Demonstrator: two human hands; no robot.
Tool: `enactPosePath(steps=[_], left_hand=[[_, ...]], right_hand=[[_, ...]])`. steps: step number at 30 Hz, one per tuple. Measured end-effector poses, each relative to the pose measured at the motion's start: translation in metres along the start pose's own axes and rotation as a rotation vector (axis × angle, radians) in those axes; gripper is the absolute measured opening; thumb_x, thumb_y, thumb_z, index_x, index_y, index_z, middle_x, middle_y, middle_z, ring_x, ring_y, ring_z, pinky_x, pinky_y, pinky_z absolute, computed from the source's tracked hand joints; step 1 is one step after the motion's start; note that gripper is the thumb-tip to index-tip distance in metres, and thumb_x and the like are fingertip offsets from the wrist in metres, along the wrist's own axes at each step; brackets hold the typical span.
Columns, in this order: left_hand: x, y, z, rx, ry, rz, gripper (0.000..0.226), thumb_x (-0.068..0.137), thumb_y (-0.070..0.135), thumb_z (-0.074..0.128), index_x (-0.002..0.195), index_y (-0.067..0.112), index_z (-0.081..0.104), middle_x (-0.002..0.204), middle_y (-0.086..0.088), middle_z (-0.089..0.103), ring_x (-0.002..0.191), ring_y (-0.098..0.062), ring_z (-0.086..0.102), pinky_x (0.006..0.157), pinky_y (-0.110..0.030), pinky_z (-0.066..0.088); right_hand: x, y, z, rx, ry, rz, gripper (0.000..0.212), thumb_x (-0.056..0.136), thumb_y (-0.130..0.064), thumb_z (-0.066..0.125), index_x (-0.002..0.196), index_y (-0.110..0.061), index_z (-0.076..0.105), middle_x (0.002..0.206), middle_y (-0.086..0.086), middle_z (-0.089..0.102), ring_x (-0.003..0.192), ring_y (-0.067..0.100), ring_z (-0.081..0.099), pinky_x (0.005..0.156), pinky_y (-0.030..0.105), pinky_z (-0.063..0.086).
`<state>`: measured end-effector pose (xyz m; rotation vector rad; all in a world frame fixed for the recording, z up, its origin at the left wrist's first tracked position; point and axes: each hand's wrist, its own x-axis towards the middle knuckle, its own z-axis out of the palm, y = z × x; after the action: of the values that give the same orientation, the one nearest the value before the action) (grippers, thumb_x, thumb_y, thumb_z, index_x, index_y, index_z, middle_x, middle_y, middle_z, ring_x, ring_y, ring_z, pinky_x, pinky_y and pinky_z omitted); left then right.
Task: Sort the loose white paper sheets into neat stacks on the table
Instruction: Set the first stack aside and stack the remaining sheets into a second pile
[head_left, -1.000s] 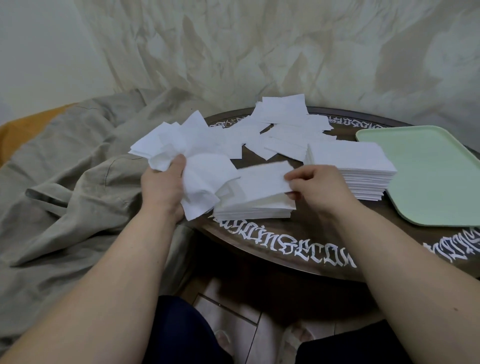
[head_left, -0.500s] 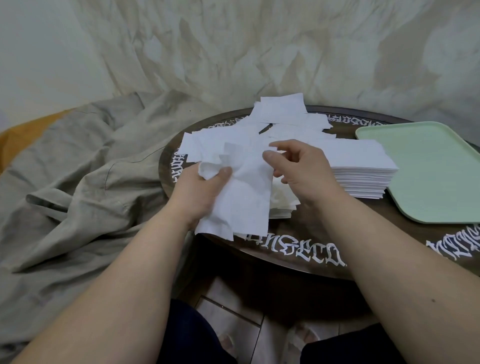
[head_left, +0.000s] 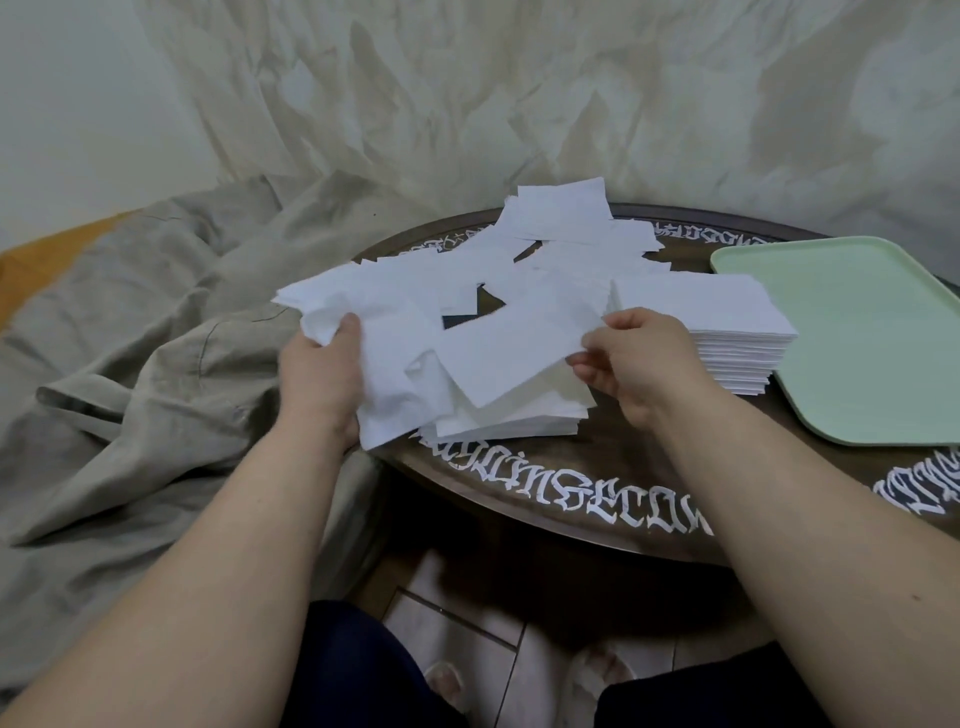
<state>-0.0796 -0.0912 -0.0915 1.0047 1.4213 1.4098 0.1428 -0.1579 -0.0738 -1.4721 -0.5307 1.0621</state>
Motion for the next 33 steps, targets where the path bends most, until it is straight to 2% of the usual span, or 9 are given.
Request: enactPosePath(steps=[4,8,11,13,15,22,27,30,33], left_hand=[[0.004,0.000,-0.008,-0.040,0.106,0.064,0.018,0.091,0.017,0.056,0.074,0.022,0.058,0.075,0.010,0.060,0.070,-0.009,0.055,0.063,-0.021,0.047],[0.009,0.009,-0.014,-0.100,0.212,0.143,0.015,0.088,0.019,0.057,0.074,0.022,0.060,0.075,0.010,0.062,0.072,-0.008,0.057,0.070,-0.027,0.049],[-0.001,0.013,-0.010,-0.117,0.046,0.125,0.013,0.091,0.014,0.059,0.079,0.019,0.062,0.076,0.012,0.067,0.074,-0.007,0.062,0.071,-0.026,0.052],[-0.013,0.014,-0.004,-0.087,-0.155,0.085,0.012,0.093,0.010,0.059,0.082,0.016,0.063,0.070,0.012,0.071,0.068,-0.005,0.066,0.064,-0.023,0.055],[-0.022,0.015,0.000,-0.070,-0.335,0.008,0.009,0.093,0.009,0.059,0.087,0.012,0.064,0.072,0.007,0.073,0.068,-0.008,0.069,0.059,-0.024,0.056],[-0.028,0.014,0.002,-0.005,-0.611,-0.103,0.008,0.091,0.008,0.059,0.095,0.008,0.066,0.084,-0.003,0.075,0.077,-0.016,0.071,0.064,-0.026,0.057],[-0.026,0.013,0.002,0.180,-0.734,-0.112,0.025,0.082,0.017,0.072,0.104,0.006,0.068,0.100,-0.009,0.073,0.091,-0.022,0.070,0.079,-0.033,0.056],[-0.031,0.014,0.003,0.263,-0.790,-0.119,0.016,0.086,0.010,0.067,0.101,0.005,0.068,0.094,-0.007,0.074,0.083,-0.018,0.071,0.069,-0.025,0.055],[-0.030,0.013,0.003,0.282,-0.768,-0.122,0.016,0.085,0.010,0.067,0.100,0.007,0.069,0.096,-0.008,0.074,0.087,-0.022,0.071,0.075,-0.030,0.056]], right_hand=[[-0.003,0.003,-0.004,-0.144,-0.042,0.097,0.023,0.086,0.010,0.054,0.104,-0.005,0.051,0.089,0.019,0.060,0.064,0.023,0.067,0.060,0.029,0.058],[-0.005,0.003,-0.002,-0.102,-0.027,0.103,0.022,0.087,0.010,0.054,0.101,-0.007,0.049,0.089,0.020,0.061,0.063,0.023,0.068,0.059,0.028,0.057],[-0.005,0.007,0.001,-0.180,-0.055,0.073,0.016,0.086,0.001,0.061,0.095,-0.006,0.051,0.093,0.023,0.064,0.063,0.025,0.068,0.060,0.033,0.058],[-0.004,0.007,0.000,-0.645,-0.048,-0.109,0.020,0.082,-0.021,0.067,0.083,-0.006,0.054,0.084,0.017,0.067,0.066,0.026,0.066,0.060,0.038,0.054],[-0.005,0.002,0.001,-1.010,0.064,-0.317,0.033,0.081,-0.041,0.062,0.075,-0.009,0.057,0.075,0.005,0.062,0.074,0.024,0.059,0.059,0.032,0.043],[-0.004,-0.004,0.006,-0.521,0.081,-0.409,0.047,0.091,-0.040,0.051,0.081,0.004,0.064,0.074,0.014,0.064,0.079,0.036,0.059,0.078,0.047,0.051],[-0.007,-0.004,0.010,-0.398,-0.152,-0.234,0.037,0.092,-0.040,0.056,0.096,-0.005,0.067,0.086,0.000,0.062,0.066,0.011,0.049,0.063,0.024,0.040],[-0.005,0.002,0.010,-0.327,-0.237,-0.180,0.020,0.085,-0.016,0.065,0.098,-0.001,0.069,0.080,0.006,0.056,0.056,0.011,0.043,0.054,0.024,0.035],[-0.003,0.002,0.007,-0.227,-0.215,-0.134,0.006,0.084,-0.006,0.067,0.088,-0.003,0.068,0.073,0.007,0.055,0.049,0.009,0.042,0.048,0.022,0.036]])
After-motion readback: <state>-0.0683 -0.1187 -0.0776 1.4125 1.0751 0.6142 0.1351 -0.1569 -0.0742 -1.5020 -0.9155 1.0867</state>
